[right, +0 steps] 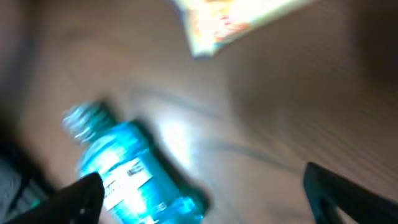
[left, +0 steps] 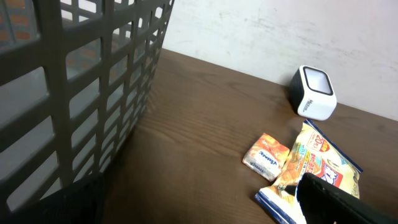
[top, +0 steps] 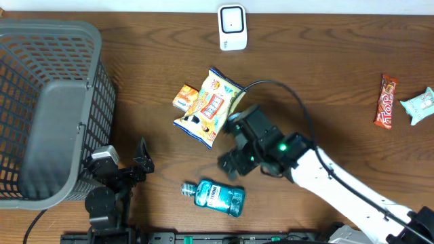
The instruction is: Scan the item barcode
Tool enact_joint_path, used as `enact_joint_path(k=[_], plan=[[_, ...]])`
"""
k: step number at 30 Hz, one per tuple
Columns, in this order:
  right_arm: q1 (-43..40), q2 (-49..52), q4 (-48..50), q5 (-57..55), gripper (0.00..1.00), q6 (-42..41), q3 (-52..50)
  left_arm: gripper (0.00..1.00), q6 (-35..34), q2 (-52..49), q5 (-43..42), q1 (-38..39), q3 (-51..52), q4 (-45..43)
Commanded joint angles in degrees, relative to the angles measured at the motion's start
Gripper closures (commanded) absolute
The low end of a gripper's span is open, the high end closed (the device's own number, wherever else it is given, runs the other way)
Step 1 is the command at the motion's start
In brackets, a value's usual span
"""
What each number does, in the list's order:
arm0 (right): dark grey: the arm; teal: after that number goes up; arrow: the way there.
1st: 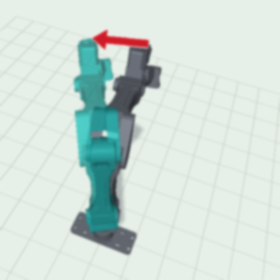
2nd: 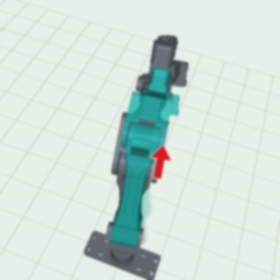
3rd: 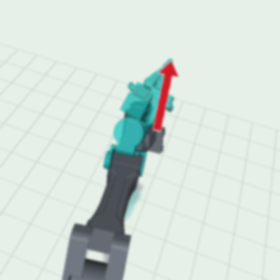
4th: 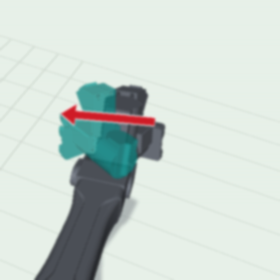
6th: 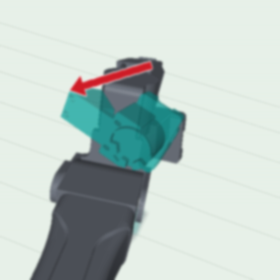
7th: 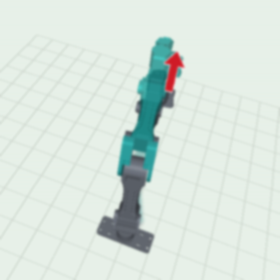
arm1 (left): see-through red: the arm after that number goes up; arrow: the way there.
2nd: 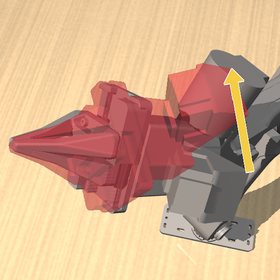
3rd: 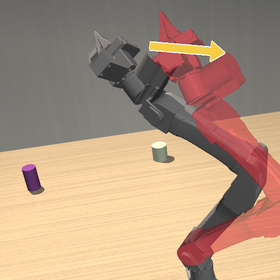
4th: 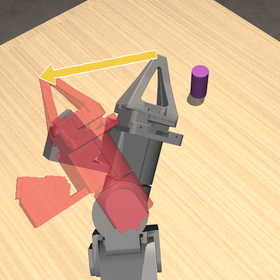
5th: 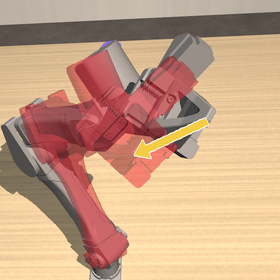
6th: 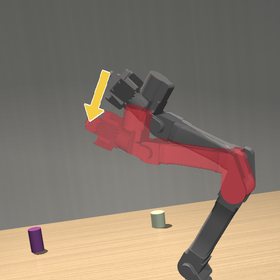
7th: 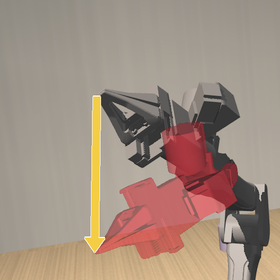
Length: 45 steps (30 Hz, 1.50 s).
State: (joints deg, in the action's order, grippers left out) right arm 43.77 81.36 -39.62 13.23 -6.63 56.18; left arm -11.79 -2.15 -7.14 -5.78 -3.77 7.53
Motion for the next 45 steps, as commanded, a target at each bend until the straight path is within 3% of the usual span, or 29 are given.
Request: enact_joint_path(k=[1, 6, 14, 21, 36, 40, 45], plan=[[3.8, 1.4, 0.9, 7.8, 0.01, 15.7, -1.1, 0.02, 0.1, 0.0, 0.3, 0.1, 1.4, 0.5], [9.9, 5.3, 3.9, 7.3, 0.01, 22.6, -2.1, 0.02, 0.1, 0.0, 0.3, 0.1, 1.4, 0.5], [15.9, 10.3, 6.3, 3.6, 0.01, 25.7, -2.1, 0.02, 0.1, 0.0, 0.3, 0.1, 1.4, 0.5], [18.0, 16.3, 10.7, 3.1, 0.01, 26.0, -2.0, 0.02, 0.1, 0.0, 0.3, 0.1, 1.4, 0.5], [18.2, 19.5, 12.0, -0.4, 0.01, 24.1, -1.5, 0.02, 0.1, 0.0, 0.3, 0.1, 1.4, 0.5], [18.2, 19.8, 12.2, -1.8, 0.08, 21.0, -0.4, 0.02, 0.1, 0.0, 0.3, 0.1, 1.4, 0.5], [18.2, 19.9, 12.0, -2.8, 0.25, 19.3, 0.0, 0.02, 0.1, 0.0, 0.3, 0.1, 1.4, 0.5]])
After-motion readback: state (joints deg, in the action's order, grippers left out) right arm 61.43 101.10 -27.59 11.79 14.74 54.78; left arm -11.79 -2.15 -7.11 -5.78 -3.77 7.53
